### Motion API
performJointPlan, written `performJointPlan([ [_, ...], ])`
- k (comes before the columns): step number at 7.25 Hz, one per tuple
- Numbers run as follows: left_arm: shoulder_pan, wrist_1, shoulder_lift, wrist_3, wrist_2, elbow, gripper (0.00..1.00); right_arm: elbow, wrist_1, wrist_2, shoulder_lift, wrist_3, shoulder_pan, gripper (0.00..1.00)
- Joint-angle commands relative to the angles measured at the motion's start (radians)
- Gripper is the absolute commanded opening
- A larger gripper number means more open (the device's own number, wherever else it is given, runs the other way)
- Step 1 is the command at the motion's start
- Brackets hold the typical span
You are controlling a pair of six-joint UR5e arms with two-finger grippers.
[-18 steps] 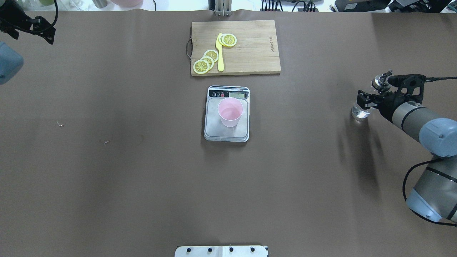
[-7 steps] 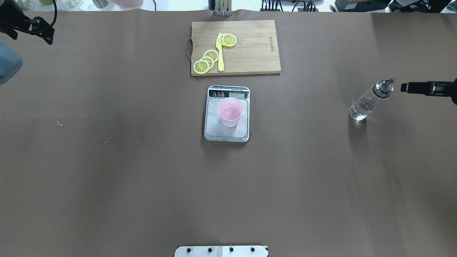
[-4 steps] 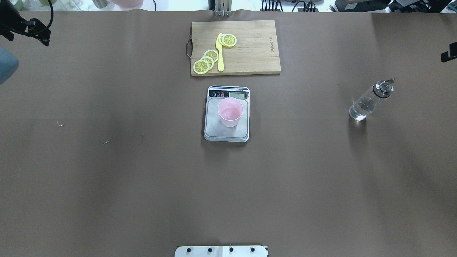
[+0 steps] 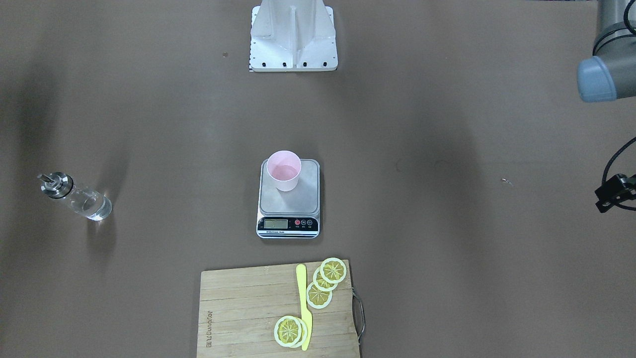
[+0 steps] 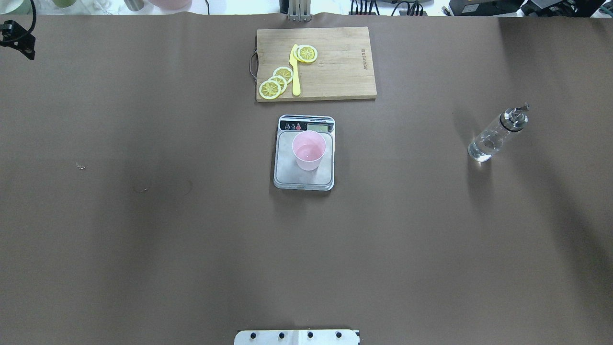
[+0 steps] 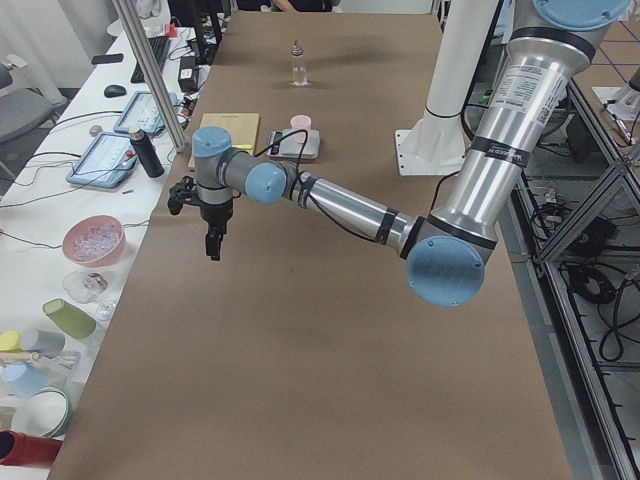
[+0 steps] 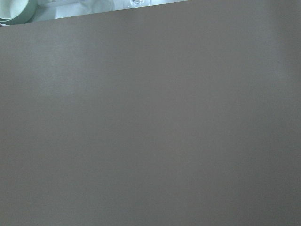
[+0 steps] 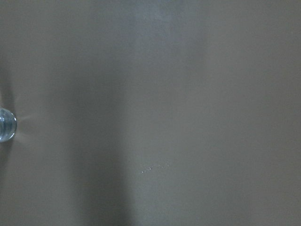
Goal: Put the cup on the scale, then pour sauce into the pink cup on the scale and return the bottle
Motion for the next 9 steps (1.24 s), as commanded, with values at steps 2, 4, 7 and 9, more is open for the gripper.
performJointPlan([
  [2, -0.162, 0.009, 0.122, 0.186, -0.168, 0.005, 0.99, -0.047, 0.022, 0.035, -0.039, -0.006, 0.028, 1.00],
  [4, -0.229, 0.009, 0.212, 0.352, -0.171, 0.022, 0.99, -0.047, 0.022, 0.035, -0.039, -0.006, 0.028, 1.00],
  [7, -0.239, 0.001, 0.260, 0.373, -0.171, 0.026, 0.99, -0.050, 0.024, 0.031, -0.065, -0.006, 0.028, 1.00],
  [9, -0.260, 0.004, 0.272, 0.373, -0.174, 0.026, 0.99, -0.051, 0.022, 0.014, -0.065, -0.006, 0.039, 1.00],
])
